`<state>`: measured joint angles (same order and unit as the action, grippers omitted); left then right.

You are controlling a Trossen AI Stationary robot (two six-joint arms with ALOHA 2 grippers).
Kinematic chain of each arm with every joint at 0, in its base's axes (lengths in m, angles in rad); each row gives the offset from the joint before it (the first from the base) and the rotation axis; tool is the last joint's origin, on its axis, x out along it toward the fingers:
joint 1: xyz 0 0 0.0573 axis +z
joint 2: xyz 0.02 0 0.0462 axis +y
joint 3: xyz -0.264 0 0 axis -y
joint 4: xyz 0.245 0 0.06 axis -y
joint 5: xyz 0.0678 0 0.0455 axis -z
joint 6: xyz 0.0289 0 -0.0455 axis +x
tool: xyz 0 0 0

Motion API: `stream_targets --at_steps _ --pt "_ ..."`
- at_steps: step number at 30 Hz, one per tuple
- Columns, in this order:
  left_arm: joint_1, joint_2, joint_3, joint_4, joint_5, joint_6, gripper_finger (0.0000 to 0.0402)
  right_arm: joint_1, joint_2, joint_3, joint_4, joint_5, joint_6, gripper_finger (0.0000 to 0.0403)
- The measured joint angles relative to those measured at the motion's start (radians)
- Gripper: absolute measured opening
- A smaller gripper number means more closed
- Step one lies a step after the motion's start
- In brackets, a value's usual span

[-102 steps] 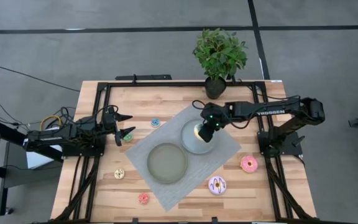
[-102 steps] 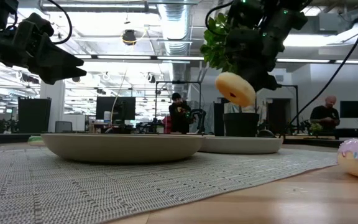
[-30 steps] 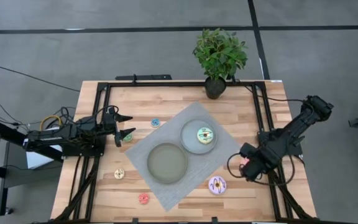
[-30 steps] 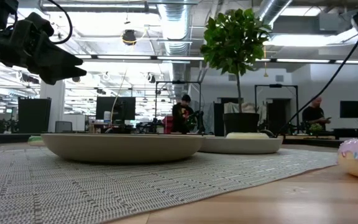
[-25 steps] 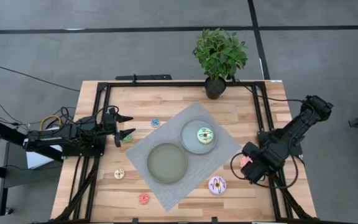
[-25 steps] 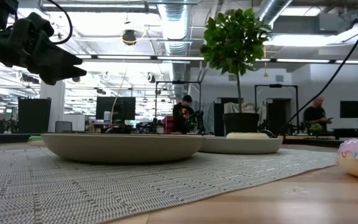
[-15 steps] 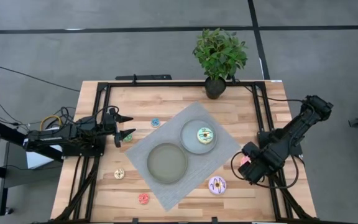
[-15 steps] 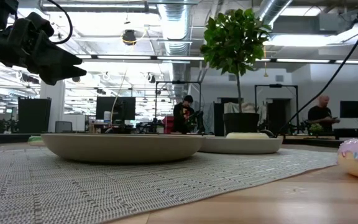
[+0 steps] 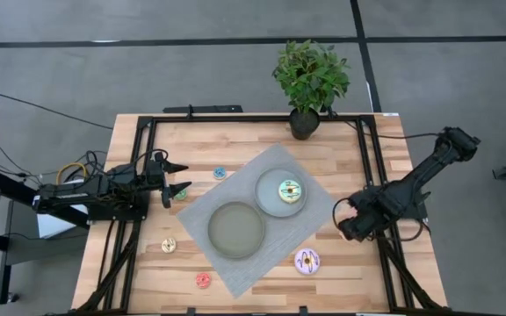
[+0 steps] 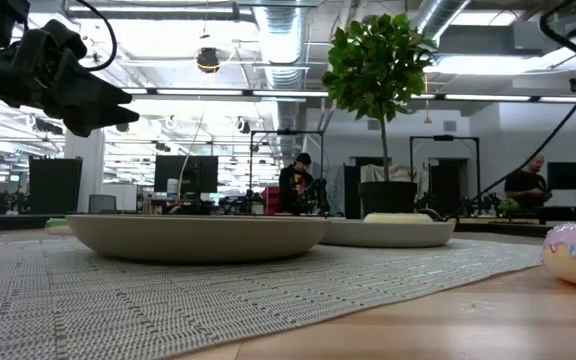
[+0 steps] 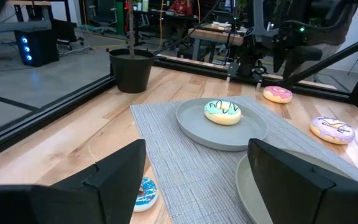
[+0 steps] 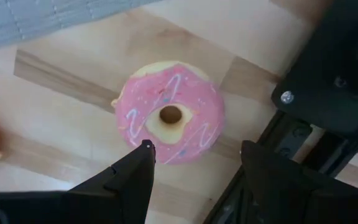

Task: Pick & Place donuts
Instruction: Put the big pink donut on the gray plate

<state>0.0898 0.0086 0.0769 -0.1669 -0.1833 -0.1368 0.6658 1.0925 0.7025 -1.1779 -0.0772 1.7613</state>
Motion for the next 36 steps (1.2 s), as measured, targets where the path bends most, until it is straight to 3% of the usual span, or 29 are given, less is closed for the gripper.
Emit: stream_targets --at_steps 7,12,25,33,36 --pt "0.000 0.000 0.000 0.000 0.002 -0.003 0.0277 -0.031 0.011 -0.003 0.010 -0.023 -0.005 0.0230" --pt "0.000 0.000 0.000 0.000 0.004 -0.029 0.0277 -0.052 0.097 -0.003 0.015 -0.088 -0.001 0.0230" --pt "0.000 0.000 0.000 0.000 0.004 -0.033 0.0277 -0.102 0.293 -0.003 0.076 -0.100 0.080 0.0230" --pt "0.000 0.000 0.000 0.000 0.004 -0.033 0.0277 -0.125 0.411 -0.003 0.077 -0.151 0.055 0.0230" --pt "0.000 0.000 0.000 0.000 0.004 -0.033 0.0277 -0.124 0.436 -0.003 0.092 -0.152 -0.024 0.0230"
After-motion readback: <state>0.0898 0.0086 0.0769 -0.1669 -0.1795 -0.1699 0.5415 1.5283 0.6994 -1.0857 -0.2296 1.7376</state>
